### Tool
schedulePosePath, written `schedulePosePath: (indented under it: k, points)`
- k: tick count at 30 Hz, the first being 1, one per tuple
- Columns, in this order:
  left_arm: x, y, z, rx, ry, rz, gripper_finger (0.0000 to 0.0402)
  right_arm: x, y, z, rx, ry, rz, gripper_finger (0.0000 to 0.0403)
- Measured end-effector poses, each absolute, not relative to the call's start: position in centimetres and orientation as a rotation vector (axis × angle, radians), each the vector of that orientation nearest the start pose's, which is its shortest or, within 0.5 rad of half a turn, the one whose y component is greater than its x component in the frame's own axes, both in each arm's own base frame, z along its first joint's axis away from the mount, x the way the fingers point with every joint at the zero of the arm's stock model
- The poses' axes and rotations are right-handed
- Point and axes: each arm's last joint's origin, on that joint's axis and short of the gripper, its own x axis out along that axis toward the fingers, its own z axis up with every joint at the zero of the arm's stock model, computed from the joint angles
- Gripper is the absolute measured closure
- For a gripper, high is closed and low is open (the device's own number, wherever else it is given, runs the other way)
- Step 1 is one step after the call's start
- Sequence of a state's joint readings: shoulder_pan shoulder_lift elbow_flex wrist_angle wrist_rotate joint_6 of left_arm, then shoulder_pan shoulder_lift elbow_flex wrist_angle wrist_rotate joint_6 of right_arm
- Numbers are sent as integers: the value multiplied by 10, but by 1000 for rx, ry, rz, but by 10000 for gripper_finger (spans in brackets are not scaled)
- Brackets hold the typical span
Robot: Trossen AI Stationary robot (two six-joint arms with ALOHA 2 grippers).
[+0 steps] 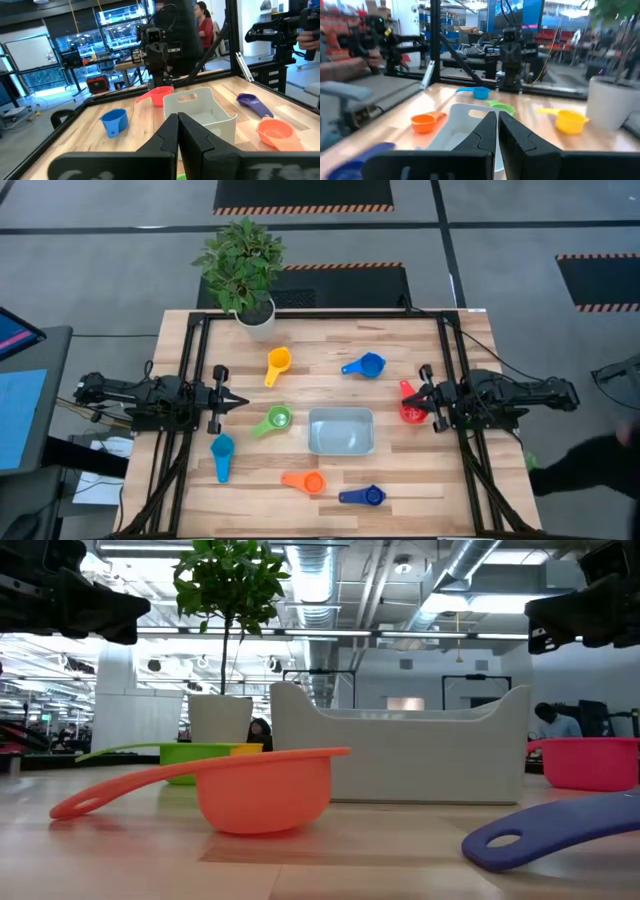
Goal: Nest measuring cups in basket
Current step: Adjust the red measuring cup
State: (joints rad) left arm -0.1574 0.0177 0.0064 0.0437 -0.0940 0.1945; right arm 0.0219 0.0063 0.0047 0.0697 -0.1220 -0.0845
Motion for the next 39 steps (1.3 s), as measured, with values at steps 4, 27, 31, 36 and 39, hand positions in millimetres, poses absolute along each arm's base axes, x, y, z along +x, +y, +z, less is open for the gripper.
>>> schedulePosePath:
  k: [4,27,31,36,39]
  points:
    - [97,-13,169,155,-37,-61,401,97,5,172,-59,-76,122,361]
    - [92,-9,198,305,-336,84,401,97,7,177,-27,-132,141,361]
    - [93,-9,196,203,-313,73,401,97,7,172,13,-78,142,361]
    - [93,-8,201,129,-359,104,401,96,6,182,17,-183,133,361]
    - [93,-7,208,92,-421,146,401,93,6,195,-44,-319,124,361]
